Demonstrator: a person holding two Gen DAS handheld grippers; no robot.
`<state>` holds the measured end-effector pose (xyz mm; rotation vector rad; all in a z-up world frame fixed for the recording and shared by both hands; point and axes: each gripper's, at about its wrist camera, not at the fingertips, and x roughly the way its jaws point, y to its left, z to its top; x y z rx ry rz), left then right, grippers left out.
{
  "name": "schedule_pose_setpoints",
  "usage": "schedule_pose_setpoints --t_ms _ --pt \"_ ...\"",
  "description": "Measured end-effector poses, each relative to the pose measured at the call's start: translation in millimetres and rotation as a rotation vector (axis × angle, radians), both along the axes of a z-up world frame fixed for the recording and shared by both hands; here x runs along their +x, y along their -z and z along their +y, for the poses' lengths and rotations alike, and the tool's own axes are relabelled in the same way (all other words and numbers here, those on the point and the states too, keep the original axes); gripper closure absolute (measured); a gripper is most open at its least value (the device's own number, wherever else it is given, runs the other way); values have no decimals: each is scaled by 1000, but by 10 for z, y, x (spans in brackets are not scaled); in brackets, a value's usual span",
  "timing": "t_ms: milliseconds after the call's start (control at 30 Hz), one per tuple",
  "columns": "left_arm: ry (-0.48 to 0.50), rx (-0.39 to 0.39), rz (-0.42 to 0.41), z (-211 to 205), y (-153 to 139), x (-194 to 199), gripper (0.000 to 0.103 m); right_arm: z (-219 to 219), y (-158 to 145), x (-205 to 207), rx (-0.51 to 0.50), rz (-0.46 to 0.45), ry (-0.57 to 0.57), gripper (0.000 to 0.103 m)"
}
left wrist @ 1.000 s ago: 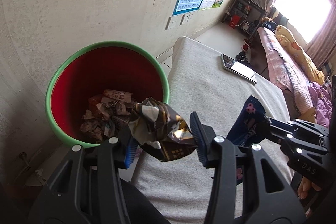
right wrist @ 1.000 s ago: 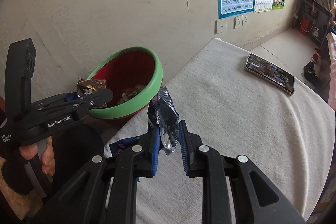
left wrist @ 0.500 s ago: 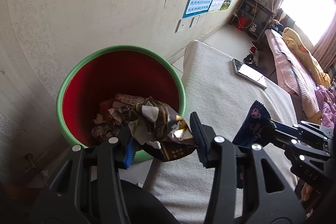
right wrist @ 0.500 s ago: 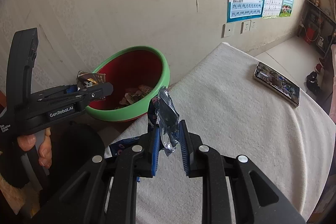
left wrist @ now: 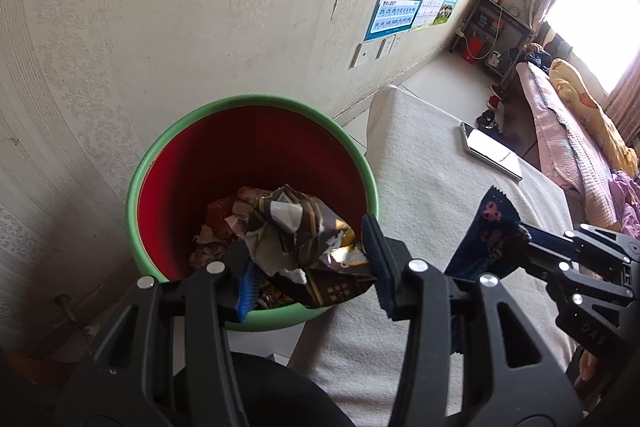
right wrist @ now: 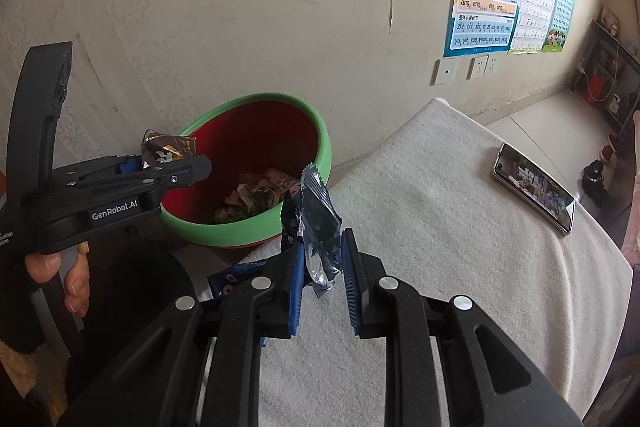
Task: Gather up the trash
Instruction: 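Carry the brown wrapper and blue wrapper toward the bucket with both tools, then open the left tool to drop the brown wrapper into the bucket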
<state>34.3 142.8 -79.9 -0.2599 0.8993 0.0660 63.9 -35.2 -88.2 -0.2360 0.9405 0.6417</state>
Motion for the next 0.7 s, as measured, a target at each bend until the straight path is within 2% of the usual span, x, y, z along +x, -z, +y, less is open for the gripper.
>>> schedule_pose_setpoints --t_ms 700 --pt "-100 5 36 290 143 189 59 502 -9 295 -54 -61 -76 84"
